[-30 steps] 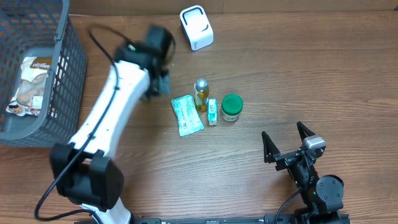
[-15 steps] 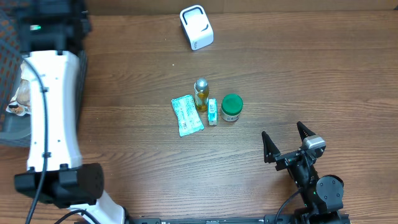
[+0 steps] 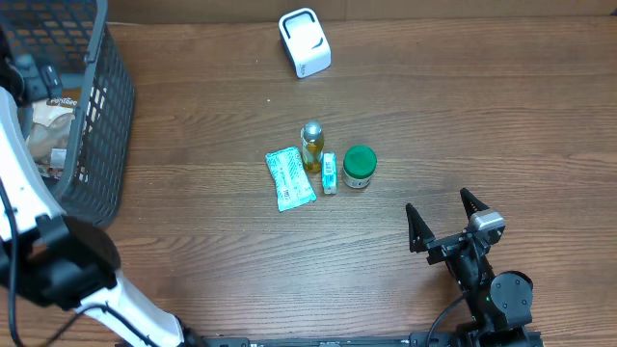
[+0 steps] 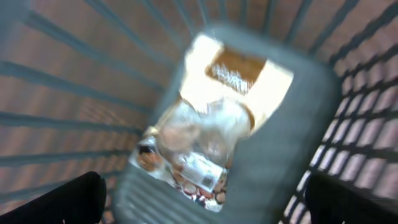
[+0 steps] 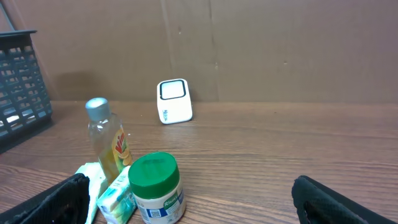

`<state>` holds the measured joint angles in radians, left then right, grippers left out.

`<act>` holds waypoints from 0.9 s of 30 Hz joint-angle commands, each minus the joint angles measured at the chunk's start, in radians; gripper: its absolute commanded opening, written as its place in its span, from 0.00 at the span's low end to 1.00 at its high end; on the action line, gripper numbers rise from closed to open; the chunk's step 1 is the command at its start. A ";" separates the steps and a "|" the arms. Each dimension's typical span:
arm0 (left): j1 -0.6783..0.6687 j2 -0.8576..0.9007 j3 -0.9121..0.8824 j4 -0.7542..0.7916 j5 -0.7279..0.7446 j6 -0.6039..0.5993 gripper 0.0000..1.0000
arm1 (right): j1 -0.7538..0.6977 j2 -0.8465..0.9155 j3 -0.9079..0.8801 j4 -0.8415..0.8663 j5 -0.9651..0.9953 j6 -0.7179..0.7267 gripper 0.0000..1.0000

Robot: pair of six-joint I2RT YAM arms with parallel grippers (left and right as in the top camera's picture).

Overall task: Scan the item barcode
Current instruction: 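Move the left gripper back toward the grey basket, then reach the left gripper into the basket toward the brown snack bag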

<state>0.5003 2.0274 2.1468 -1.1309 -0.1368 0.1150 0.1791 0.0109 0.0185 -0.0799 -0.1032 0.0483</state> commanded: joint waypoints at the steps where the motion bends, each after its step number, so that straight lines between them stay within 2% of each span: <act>1: 0.024 0.099 0.002 -0.018 0.083 0.058 1.00 | 0.005 -0.008 -0.010 0.003 0.007 -0.004 1.00; 5: 0.032 0.206 0.002 -0.033 0.075 0.080 1.00 | 0.005 -0.008 -0.010 0.003 0.007 -0.005 1.00; 11: 0.032 0.325 0.001 -0.035 -0.021 0.079 1.00 | 0.005 -0.008 -0.010 0.003 0.007 -0.004 1.00; 22: 0.040 0.435 0.000 -0.024 -0.032 0.068 0.99 | 0.005 -0.008 -0.010 0.003 0.007 -0.005 1.00; 23: 0.041 0.440 0.000 -0.029 -0.031 0.061 0.93 | 0.005 -0.008 -0.010 0.003 0.007 -0.005 1.00; 24: 0.041 0.451 0.000 -0.032 -0.031 0.056 0.81 | 0.005 -0.008 -0.010 0.003 0.007 -0.005 1.00; 25: 0.041 0.452 0.000 -0.038 -0.031 0.056 0.67 | 0.005 -0.008 -0.010 0.003 0.007 -0.005 1.00; 26: 0.041 0.454 0.000 -0.042 -0.031 0.056 0.47 | 0.005 -0.008 -0.010 0.003 0.007 -0.005 1.00; 27: 0.041 0.454 0.000 -0.043 -0.031 0.056 0.36 | 0.005 -0.008 -0.010 0.003 0.007 -0.004 1.00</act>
<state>0.5327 2.4187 2.1555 -1.1572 -0.2035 0.1684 0.1791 0.0109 0.0185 -0.0799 -0.1036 0.0483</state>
